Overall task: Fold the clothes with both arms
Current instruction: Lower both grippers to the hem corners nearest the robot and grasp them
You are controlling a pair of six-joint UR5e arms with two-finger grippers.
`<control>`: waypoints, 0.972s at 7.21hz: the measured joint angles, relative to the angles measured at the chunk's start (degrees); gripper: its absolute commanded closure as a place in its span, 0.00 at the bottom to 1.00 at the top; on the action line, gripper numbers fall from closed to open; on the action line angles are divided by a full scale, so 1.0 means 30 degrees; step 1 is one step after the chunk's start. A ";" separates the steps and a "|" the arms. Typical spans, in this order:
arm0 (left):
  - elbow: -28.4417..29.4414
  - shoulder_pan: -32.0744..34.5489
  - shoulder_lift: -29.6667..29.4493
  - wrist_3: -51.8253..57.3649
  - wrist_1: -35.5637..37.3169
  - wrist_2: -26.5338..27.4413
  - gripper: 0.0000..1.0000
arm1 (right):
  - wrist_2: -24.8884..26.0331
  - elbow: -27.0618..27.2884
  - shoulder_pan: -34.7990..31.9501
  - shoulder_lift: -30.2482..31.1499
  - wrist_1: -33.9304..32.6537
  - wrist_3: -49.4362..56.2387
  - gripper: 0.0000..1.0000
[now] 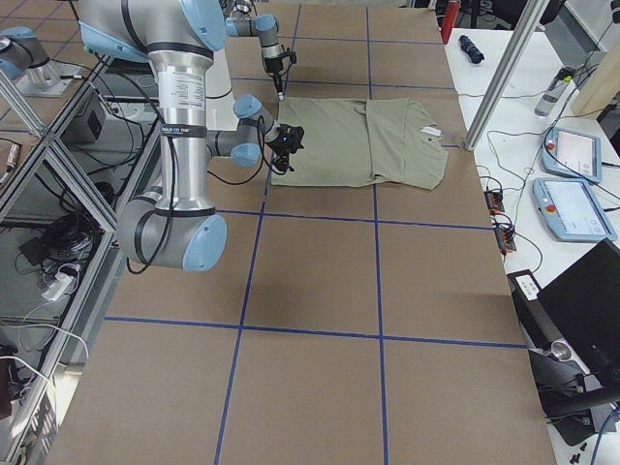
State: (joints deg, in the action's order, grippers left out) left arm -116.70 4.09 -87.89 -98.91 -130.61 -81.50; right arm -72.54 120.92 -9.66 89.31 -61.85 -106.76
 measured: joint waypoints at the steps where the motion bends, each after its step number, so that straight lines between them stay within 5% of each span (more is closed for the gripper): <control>1: -0.0695 0.0086 -0.0008 0.0025 0.0007 -0.0071 1.00 | 0.0309 -0.0094 0.0482 0.0024 -0.0329 -0.1024 0.18; 7: -0.2054 0.0276 -0.0348 -0.0023 -0.0026 -0.0223 1.00 | 0.2886 -0.0285 0.3444 0.0846 -0.2801 -0.4086 0.22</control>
State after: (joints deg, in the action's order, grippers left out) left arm -122.86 4.92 -88.94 -98.98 -130.68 -82.17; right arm -63.88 120.06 0.67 91.85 -70.25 -119.02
